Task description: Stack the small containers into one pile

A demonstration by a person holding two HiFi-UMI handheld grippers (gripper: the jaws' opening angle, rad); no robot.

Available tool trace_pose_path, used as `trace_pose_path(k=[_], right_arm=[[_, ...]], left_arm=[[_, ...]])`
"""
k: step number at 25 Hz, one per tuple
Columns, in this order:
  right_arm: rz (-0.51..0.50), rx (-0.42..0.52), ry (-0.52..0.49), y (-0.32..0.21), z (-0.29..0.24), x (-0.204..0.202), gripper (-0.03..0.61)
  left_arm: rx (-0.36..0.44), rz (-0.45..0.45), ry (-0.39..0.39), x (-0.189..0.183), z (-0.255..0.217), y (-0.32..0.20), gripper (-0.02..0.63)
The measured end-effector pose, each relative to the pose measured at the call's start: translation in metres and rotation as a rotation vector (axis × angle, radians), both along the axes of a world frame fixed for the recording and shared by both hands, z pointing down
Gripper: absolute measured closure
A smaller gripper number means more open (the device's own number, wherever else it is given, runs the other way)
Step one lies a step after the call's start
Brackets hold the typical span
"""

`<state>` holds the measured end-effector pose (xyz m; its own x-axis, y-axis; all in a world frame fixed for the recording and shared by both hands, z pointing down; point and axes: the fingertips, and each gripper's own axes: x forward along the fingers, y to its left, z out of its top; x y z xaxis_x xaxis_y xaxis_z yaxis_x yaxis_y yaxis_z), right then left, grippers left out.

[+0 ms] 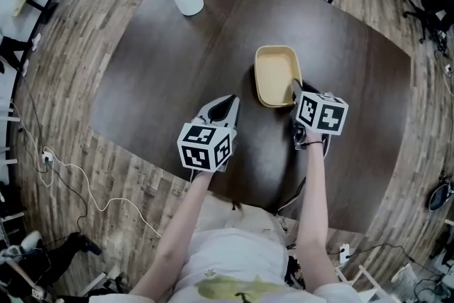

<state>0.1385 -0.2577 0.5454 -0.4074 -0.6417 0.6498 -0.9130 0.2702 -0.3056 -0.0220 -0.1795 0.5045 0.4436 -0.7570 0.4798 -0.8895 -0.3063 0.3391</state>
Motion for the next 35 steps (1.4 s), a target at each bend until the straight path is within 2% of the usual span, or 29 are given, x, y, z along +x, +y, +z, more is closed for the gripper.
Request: trace_pose_path(k=[5,8,13,18,22,26,35], right_arm=[[-0.034,0.007,-0.010,0.000,0.002,-0.007,0.528],[-0.038,0.014,-0.006,0.001,0.001,-0.008,0.464],[-0.013,0.066,-0.009,0.001,-0.008,-0.006,0.410],[0.014,0.147,-0.043,0.010,-0.032,0.000,0.416],[0.027,0.212,-0.083,0.024,-0.053,0.004,0.495],[0.032,0.294,-0.105,0.040,-0.080,0.010,0.535],[0.065,0.458,-0.242,0.077,-0.142,0.017,0.551]], left_arm=[[0.000,-0.010,0.000,-0.001,0.000,0.001,0.589],[0.000,-0.011,-0.002,-0.001,-0.001,0.002,0.589],[0.014,-0.006,-0.006,0.000,-0.006,0.001,0.589],[0.057,0.008,-0.014,0.000,-0.021,0.000,0.589],[0.108,0.035,-0.025,0.000,-0.039,-0.003,0.589],[0.154,0.053,-0.035,-0.001,-0.059,0.000,0.589],[0.268,0.089,-0.032,-0.008,-0.106,0.012,0.589]])
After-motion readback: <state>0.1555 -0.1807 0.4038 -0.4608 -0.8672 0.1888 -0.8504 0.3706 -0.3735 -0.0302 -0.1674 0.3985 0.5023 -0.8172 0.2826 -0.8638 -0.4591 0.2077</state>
